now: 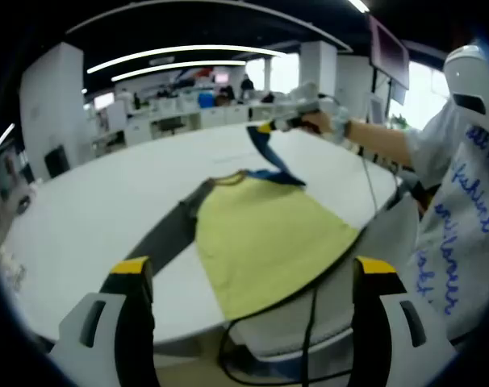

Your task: Fold the garment on the visible template until the final outline fits inside the template.

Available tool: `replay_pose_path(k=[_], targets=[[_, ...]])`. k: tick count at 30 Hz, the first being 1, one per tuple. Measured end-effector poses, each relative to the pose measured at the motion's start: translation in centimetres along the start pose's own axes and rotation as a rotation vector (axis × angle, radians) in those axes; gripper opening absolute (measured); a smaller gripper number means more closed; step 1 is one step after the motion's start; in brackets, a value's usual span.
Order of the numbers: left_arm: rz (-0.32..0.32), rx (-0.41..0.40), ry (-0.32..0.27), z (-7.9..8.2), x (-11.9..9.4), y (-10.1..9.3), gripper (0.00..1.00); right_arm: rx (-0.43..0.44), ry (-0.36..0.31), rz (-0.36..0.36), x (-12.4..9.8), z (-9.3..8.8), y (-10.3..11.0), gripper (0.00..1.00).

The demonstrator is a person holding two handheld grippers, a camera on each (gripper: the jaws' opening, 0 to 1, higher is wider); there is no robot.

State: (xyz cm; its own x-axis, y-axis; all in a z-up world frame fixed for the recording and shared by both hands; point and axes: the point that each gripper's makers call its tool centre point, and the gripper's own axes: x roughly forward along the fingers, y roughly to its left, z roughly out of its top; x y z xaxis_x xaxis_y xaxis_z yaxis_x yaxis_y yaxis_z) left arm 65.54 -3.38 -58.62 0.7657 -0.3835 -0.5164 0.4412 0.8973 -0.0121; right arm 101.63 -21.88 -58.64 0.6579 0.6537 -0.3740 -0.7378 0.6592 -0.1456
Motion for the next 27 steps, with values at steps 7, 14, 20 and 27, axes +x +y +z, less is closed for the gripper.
replay_pose_path(k=[7,14,20,27], targets=[[0.002,-0.005,-0.002,-0.1,-0.1,0.2,0.99,-0.016,-0.002,0.038,1.2,0.6,1.8,0.02],[0.007,-0.014,0.002,-0.4,-0.2,0.3,0.99,-0.025,-0.01,0.069,2.4,1.3,3.4,0.02],[0.013,-0.019,0.0,-0.5,-0.4,0.4,0.99,-0.03,-0.021,0.097,3.3,1.9,4.7,0.02],[0.018,-0.027,0.002,-0.7,-0.5,0.4,0.99,-0.039,-0.01,0.126,4.3,1.5,6.0,0.02]])
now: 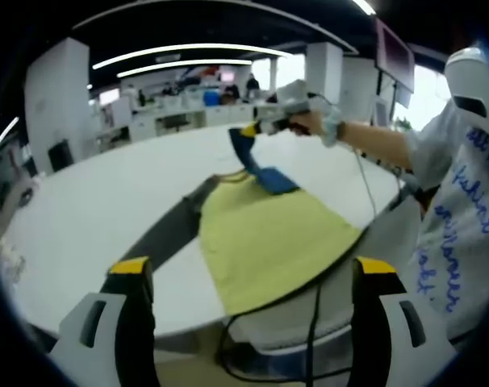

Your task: Fold the garment on the visible template until the final outline fits inside the template.

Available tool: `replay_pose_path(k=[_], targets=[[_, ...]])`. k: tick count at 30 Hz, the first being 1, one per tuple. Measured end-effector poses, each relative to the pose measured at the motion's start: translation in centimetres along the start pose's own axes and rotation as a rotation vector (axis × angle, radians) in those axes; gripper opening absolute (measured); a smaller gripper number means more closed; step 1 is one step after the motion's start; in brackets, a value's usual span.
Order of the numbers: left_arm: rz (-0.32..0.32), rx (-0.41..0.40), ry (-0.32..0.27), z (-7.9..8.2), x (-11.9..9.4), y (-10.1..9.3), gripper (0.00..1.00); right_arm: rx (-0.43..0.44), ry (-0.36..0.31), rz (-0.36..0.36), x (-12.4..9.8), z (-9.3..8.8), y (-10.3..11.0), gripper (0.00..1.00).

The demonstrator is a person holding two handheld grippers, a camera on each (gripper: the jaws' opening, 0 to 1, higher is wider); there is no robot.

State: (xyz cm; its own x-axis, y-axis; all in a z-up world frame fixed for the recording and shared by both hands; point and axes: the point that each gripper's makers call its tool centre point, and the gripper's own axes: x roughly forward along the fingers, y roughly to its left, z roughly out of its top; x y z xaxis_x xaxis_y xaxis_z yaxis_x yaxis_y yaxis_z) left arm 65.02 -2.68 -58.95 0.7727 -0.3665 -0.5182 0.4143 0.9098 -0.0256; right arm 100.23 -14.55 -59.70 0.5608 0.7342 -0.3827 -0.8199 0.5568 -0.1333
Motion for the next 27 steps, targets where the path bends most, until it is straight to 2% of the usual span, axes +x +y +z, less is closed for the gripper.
replay_pose_path(k=[15,27], targets=[[0.001,-0.007,0.009,-0.2,0.1,0.2,0.99,0.019,0.046,0.039,1.9,-2.2,1.9,0.02],[0.0,-0.018,0.013,-0.4,0.1,0.6,0.99,0.033,0.075,0.062,3.6,-3.2,3.0,0.02]])
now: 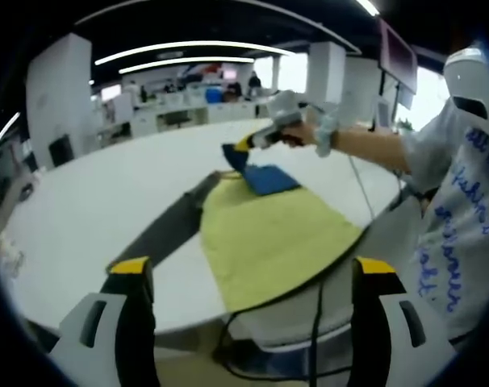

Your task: Fold the garment on the visible template until the final outline fits inside the template.

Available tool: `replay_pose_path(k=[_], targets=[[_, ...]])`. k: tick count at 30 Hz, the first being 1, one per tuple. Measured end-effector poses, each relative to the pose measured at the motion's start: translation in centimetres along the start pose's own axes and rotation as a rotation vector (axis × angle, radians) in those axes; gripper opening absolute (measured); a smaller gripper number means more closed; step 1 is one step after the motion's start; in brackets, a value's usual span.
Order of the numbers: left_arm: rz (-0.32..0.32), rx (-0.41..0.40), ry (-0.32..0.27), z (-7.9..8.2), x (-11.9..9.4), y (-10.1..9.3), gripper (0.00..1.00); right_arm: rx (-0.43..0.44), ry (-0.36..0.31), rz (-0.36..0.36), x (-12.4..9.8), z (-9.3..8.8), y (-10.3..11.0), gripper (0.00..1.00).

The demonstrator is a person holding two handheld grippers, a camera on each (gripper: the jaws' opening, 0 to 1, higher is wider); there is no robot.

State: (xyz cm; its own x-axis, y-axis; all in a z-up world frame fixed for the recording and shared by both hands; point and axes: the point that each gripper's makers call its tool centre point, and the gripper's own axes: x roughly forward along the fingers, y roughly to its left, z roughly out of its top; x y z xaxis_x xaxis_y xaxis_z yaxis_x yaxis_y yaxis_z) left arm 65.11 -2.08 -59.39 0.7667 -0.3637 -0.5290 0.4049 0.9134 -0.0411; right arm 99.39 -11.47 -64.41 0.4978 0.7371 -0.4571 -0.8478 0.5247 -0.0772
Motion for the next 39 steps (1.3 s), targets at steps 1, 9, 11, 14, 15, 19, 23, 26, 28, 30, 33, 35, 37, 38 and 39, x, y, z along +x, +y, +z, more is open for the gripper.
replay_pose_path(k=[1,9,11,14,15,19,23,26,28,30,33,35,37,38,39], targets=[[0.0,0.0,0.0,0.0,0.0,0.0,0.99,0.001,0.003,0.001,0.2,-0.1,0.1,0.02],[-0.005,-0.009,0.015,-0.4,0.2,0.5,0.98,-0.007,0.023,0.037,1.3,-0.5,1.5,0.02],[-0.007,-0.01,0.017,-0.4,0.3,0.6,0.98,-0.006,0.029,0.045,1.6,-0.8,1.8,0.02],[-0.006,-0.014,0.016,-0.3,0.3,0.8,0.98,-0.008,0.038,0.054,1.9,-1.1,2.4,0.02],[-0.006,-0.014,0.016,-0.2,0.3,0.9,0.98,-0.009,0.042,0.058,2.0,-1.3,2.5,0.02],[-0.006,-0.016,0.017,-0.2,0.4,1.1,0.98,-0.002,0.045,0.065,2.9,-1.3,2.8,0.02],[-0.01,-0.018,0.023,-0.4,0.4,1.2,0.98,0.008,0.05,0.072,3.7,-1.5,2.7,0.02],[-0.007,-0.022,0.025,-0.5,0.4,1.4,0.99,0.01,0.056,0.076,4.0,-1.8,3.0,0.02],[-0.003,-0.022,0.016,-0.2,0.4,1.5,0.99,0.022,0.064,0.079,4.4,-2.1,3.0,0.02],[-0.005,-0.021,0.009,0.1,0.5,1.5,0.99,0.06,0.07,0.088,4.7,-2.6,3.2,0.02],[-0.009,-0.012,0.014,0.1,0.6,1.5,0.99,0.088,0.071,0.092,5.6,-2.9,3.5,0.02],[-0.011,-0.013,0.019,0.1,0.6,1.5,0.99,0.107,0.072,0.096,5.8,-3.1,3.8,0.02],[-0.011,-0.015,0.02,0.1,0.6,1.5,0.99,0.126,0.075,0.097,6.0,-3.3,4.2,0.02],[-0.01,-0.016,0.02,0.0,0.6,1.5,0.99,0.128,0.076,0.099,6.1,-3.4,4.3,0.02],[-0.008,-0.019,0.019,0.0,0.7,1.6,0.99,0.131,0.077,0.1,6.3,-3.5,4.4,0.02]])
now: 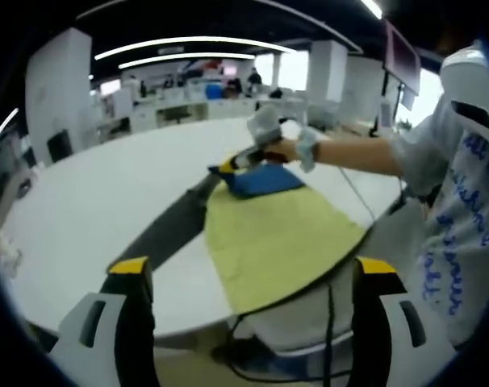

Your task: Fold the garment on the visible template until the final outline fits inside the template.

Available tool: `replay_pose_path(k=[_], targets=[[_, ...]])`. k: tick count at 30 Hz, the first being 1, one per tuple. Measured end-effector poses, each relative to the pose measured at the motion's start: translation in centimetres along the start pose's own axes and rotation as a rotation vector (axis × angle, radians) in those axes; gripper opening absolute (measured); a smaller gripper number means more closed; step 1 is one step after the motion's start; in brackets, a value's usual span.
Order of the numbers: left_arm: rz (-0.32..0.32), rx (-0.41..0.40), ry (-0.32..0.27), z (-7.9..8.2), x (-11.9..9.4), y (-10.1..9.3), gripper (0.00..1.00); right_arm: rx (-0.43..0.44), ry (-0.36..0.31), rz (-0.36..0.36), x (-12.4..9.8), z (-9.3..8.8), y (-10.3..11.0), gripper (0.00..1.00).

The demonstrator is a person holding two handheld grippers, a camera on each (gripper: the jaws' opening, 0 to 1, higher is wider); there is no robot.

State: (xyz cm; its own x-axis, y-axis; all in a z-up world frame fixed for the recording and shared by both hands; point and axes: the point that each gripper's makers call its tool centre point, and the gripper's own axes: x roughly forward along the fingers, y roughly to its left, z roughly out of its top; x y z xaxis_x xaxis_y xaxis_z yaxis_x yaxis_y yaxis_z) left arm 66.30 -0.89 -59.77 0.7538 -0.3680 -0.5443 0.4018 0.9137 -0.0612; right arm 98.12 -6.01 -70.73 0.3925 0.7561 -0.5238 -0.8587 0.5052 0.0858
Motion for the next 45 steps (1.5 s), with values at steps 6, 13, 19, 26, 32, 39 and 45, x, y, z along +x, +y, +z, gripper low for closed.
replay_pose_path(k=[6,13,19,26,32,39,45], targets=[[0.002,-0.005,0.004,-0.1,0.1,0.1,0.99,0.023,0.016,0.009,1.7,-0.4,-0.6,0.02],[0.002,-0.011,0.007,-0.2,0.3,0.3,0.99,0.034,0.032,0.011,1.9,-0.9,-0.2,0.02],[0.002,-0.015,0.015,-0.4,0.4,0.6,0.99,0.066,0.05,0.015,3.2,-1.8,-0.5,0.03],[0.0,-0.017,0.02,-0.5,0.6,0.9,0.99,0.087,0.045,0.023,3.6,-1.7,-0.2,0.02],[-0.008,-0.012,0.024,-0.4,0.8,1.0,0.98,0.172,0.0,0.07,3.8,-0.9,0.8,0.06],[-0.01,-0.012,0.017,-0.2,0.8,0.8,0.98,0.16,-0.009,0.061,4.0,-0.5,0.7,0.13],[-0.007,-0.015,0.022,-0.5,0.6,0.8,0.97,0.098,0.027,0.045,3.7,-1.6,0.6,0.28]])
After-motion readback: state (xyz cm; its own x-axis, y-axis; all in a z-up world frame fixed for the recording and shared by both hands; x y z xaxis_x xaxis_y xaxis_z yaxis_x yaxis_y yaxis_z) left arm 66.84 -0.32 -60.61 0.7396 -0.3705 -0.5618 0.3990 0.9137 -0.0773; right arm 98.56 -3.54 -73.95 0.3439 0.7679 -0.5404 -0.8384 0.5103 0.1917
